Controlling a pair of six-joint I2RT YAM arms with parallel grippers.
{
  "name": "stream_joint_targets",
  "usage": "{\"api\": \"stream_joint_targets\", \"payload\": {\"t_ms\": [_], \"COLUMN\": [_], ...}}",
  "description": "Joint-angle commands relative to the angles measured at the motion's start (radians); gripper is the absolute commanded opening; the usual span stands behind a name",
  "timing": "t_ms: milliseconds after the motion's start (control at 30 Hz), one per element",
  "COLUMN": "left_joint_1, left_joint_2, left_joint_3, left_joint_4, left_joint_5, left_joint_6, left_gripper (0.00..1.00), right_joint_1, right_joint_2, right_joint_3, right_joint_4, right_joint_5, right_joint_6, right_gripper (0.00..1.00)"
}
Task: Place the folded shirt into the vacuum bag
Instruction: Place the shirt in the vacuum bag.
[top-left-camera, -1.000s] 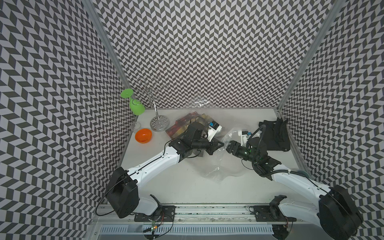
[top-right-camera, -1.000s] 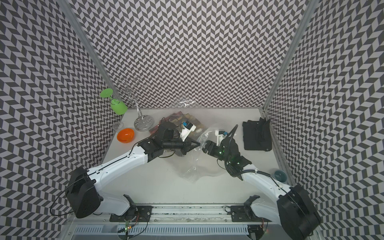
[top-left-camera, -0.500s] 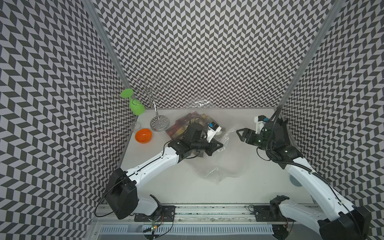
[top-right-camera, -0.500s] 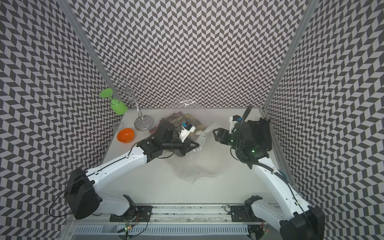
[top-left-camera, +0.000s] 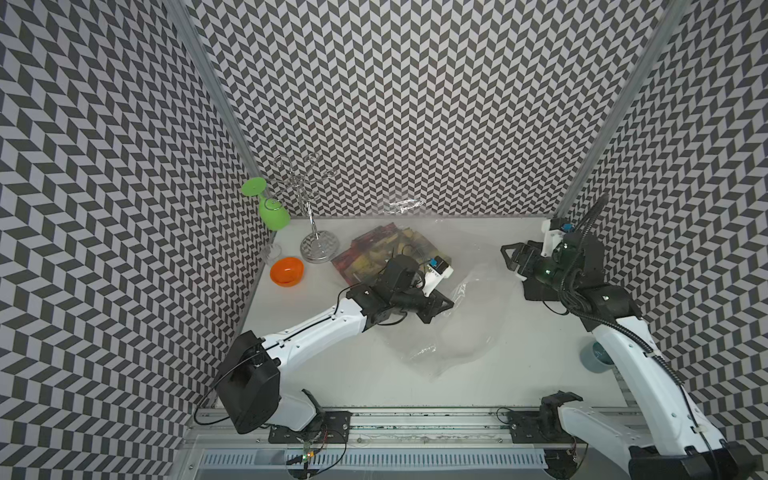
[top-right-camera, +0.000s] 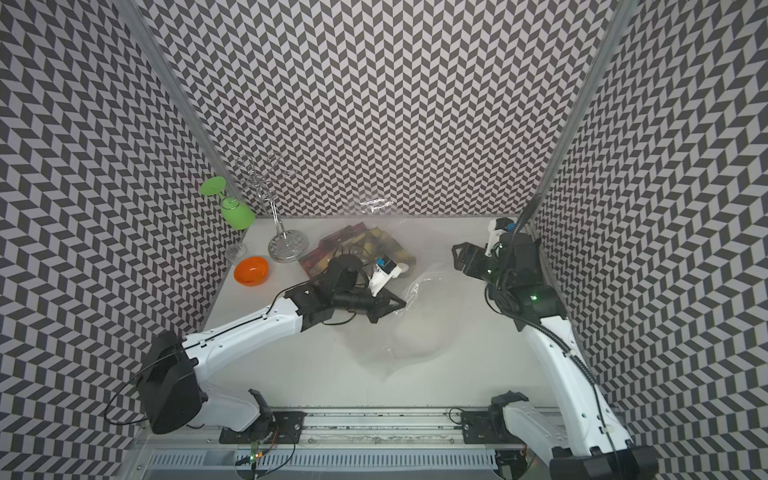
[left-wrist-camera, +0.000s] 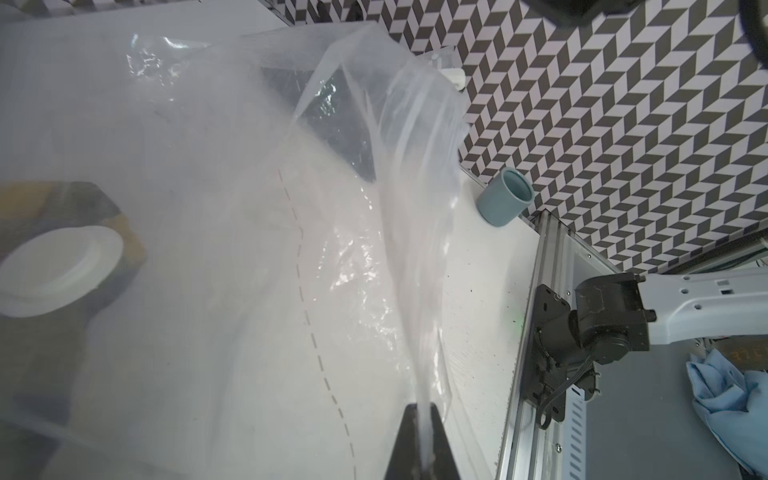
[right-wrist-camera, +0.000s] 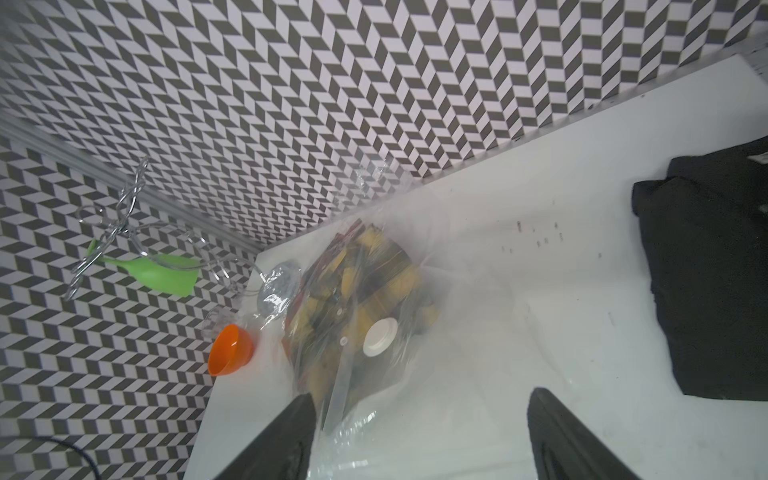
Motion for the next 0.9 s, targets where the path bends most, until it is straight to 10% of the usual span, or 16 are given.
{"api": "stream_joint_targets", "payload": {"t_ms": [0, 867], "left_joint_1": [-0.059, -0.125], "left_joint_2": [0.043, 0.05], "left_joint_3": [-0.015, -0.179], "left_joint_4": [0.016, 0.008], "left_joint_5": [-0.017, 0.034], "left_joint_6": [-0.012, -0.033], "left_gripper": [0.0, 0.0], "right_joint_1": [-0.037, 0.153], "right_joint_2": [0.031, 0.232], "right_joint_3": [-0.008, -0.251], "right_joint_4": [0.001, 0.315], "right_joint_5": [0.012, -0.232], "right_joint_6": [-0.023, 0.122], "right_gripper": [0.81, 0.75]}}
